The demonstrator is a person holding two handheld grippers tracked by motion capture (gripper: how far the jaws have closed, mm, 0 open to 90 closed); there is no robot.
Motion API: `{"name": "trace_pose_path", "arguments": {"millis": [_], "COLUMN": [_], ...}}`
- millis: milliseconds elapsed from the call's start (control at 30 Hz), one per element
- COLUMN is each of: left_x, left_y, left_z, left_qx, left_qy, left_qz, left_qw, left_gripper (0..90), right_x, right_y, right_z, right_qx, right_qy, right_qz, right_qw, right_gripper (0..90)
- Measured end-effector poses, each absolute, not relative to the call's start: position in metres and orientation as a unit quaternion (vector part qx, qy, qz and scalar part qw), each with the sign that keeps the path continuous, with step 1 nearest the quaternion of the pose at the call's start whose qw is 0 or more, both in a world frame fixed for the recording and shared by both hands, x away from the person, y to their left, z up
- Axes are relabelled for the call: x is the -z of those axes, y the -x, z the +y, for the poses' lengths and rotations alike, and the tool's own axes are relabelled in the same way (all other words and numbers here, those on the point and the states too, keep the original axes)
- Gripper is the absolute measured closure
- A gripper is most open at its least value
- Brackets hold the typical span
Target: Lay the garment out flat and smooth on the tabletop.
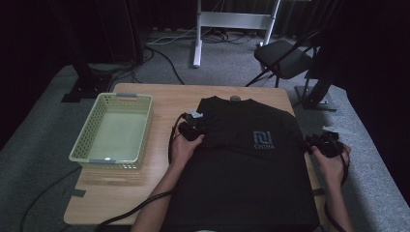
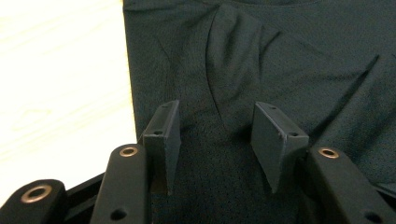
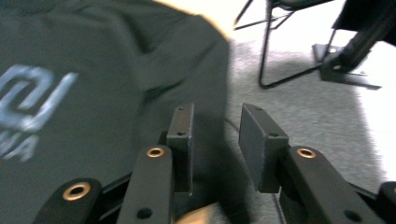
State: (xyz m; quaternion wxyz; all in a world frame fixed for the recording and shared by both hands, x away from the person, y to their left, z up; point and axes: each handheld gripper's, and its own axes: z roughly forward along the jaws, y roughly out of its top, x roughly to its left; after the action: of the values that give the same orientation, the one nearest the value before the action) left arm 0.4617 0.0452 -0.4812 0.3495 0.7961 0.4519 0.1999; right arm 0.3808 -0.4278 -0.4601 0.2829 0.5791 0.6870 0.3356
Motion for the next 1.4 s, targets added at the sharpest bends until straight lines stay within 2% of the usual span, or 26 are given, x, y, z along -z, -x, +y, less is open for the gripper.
{"name": "trace_pose_path", "arguments": {"millis": [333,567,900,1100,1233,1400], "left_x": [0.481,0.476,0.458,0.46,0.462,0.458], "left_y": [-0.461,-0.461,-0.444,-0.428,-0.421,-0.409], "left_z": [0.045,0.05,0.05,0.039,0.034,0.031], "left_qx": [-0.201,-0.161,-0.105,-0.101,-0.107,-0.114], "left_qy": [-0.796,-0.784,-0.784,-0.808,-0.816,-0.83], "left_qz": [0.452,0.473,0.457,0.435,0.425,0.406], "left_qw": [0.349,0.368,0.407,0.384,0.377,0.365], "left_gripper": [53.5,52.4,50.8,50.6,56.8,80.3], "right_x": [0.48,0.484,0.485,0.487,0.487,0.487], "right_y": [-0.373,-0.385,-0.393,-0.392,-0.392,-0.392], "right_z": [-0.388,-0.388,-0.389,-0.39,-0.39,-0.39], "right_qx": [-0.326,-0.323,-0.322,-0.329,-0.33,-0.331], "right_qy": [-0.55,-0.561,-0.563,-0.564,-0.565,-0.565], "right_qz": [0.725,0.72,0.717,0.712,0.711,0.711], "right_qw": [0.258,0.251,0.257,0.258,0.258,0.257], "right_gripper": [60.2,58.8,59.3,59.3,59.2,59.1]}}
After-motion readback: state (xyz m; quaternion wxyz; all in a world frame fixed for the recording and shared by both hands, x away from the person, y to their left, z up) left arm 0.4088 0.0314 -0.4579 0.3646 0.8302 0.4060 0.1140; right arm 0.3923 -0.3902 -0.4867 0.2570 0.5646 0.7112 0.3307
